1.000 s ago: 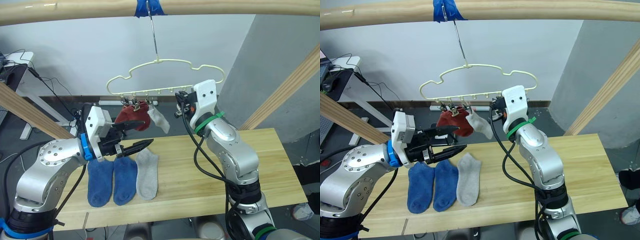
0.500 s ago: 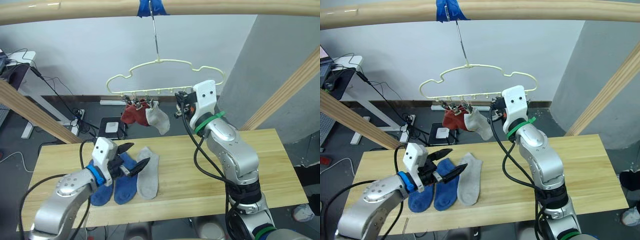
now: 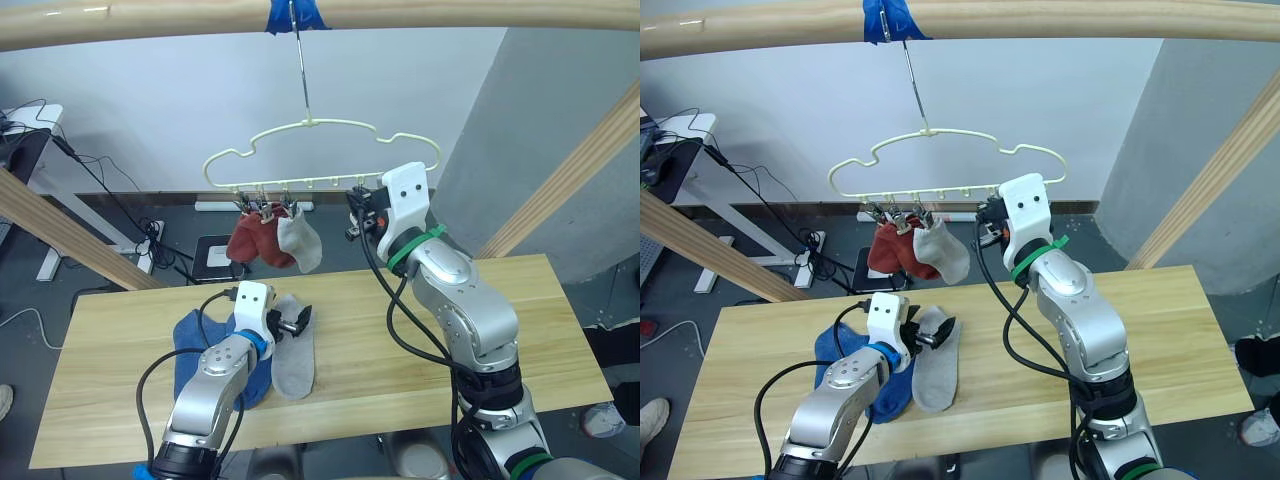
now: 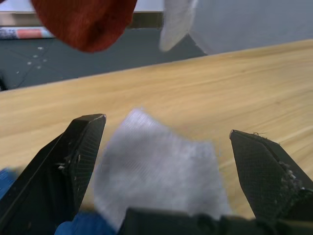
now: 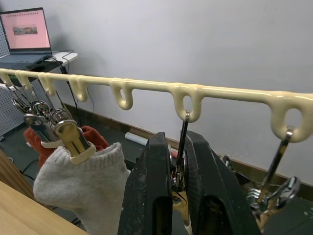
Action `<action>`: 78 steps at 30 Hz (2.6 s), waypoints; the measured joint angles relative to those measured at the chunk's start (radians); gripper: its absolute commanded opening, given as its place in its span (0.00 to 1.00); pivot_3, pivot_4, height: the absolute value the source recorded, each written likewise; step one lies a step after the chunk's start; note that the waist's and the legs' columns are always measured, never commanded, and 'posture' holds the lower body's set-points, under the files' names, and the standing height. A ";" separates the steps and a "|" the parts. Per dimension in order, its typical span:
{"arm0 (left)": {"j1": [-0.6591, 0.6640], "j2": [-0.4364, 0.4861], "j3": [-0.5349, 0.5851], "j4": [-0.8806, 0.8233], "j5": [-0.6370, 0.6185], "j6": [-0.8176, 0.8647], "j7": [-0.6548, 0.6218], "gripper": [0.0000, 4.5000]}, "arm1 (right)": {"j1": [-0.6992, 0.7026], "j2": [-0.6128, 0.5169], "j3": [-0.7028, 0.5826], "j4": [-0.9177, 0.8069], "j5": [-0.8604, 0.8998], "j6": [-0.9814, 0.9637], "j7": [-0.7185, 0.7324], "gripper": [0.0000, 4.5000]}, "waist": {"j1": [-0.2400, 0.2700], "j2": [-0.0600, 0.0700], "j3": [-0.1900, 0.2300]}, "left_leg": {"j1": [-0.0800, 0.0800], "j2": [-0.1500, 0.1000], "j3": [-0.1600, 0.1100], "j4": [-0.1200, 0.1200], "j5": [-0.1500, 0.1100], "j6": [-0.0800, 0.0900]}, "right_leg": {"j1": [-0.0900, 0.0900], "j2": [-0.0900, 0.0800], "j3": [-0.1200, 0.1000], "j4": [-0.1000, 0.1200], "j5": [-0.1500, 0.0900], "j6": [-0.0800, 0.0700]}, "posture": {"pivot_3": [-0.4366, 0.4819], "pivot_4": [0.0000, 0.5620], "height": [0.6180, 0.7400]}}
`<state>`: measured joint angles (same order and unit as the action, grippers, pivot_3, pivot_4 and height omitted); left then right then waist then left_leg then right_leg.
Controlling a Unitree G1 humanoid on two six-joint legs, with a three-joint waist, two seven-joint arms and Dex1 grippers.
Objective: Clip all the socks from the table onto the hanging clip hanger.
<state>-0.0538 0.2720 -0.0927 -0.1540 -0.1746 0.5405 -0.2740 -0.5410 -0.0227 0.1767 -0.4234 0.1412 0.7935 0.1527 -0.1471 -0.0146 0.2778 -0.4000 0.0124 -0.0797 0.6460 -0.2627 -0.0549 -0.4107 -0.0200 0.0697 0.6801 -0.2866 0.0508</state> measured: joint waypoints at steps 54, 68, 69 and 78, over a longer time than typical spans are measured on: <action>-0.245 -0.101 -0.080 0.060 -0.022 -0.384 -0.286 0.00 | -0.001 0.033 -0.002 -0.001 0.005 0.008 -0.003 0.01 | -0.019 -0.001 0.001 | -0.001 0.000 0.002 0.000 0.000 0.000 | 0.000 0.000 0.001 -0.001 0.000 0.000 | 0.21 0.51 1.00; -0.229 -0.102 -0.059 0.082 -0.023 -0.411 -0.280 0.00 | -0.001 0.009 0.004 -0.001 -0.004 -0.004 -0.002 0.01 | -0.019 -0.001 0.001 | -0.001 0.000 0.002 0.000 0.000 0.000 | 0.000 0.000 0.000 -0.001 0.000 0.000 | 0.22 0.51 1.00; -0.228 -0.102 -0.056 0.082 -0.023 -0.413 -0.278 0.00 | -0.001 0.008 0.004 -0.001 -0.004 -0.005 -0.003 0.01 | -0.019 -0.001 0.001 | -0.001 0.000 0.002 0.000 0.000 0.000 | 0.000 0.000 0.000 -0.001 0.000 0.000 | 0.22 0.51 1.00; -0.225 -0.123 -0.057 0.080 -0.023 -0.414 -0.261 0.00 | -0.001 0.007 0.007 -0.001 -0.003 -0.006 -0.001 0.01 | -0.019 -0.001 0.001 | -0.001 0.000 0.002 0.000 0.000 0.000 | 0.000 0.000 0.000 -0.001 0.000 0.000 | 0.22 0.51 1.00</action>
<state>-0.2789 0.1492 -0.1497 -0.0739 -0.1976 0.1267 -0.5345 -0.5420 -0.0152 0.1834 -0.4245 0.1386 0.7870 0.1516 -0.1664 -0.0154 0.2787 -0.4008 0.0121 -0.0775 0.6461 -0.2626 -0.0549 -0.4106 -0.0196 0.0700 0.6789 -0.2867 0.0511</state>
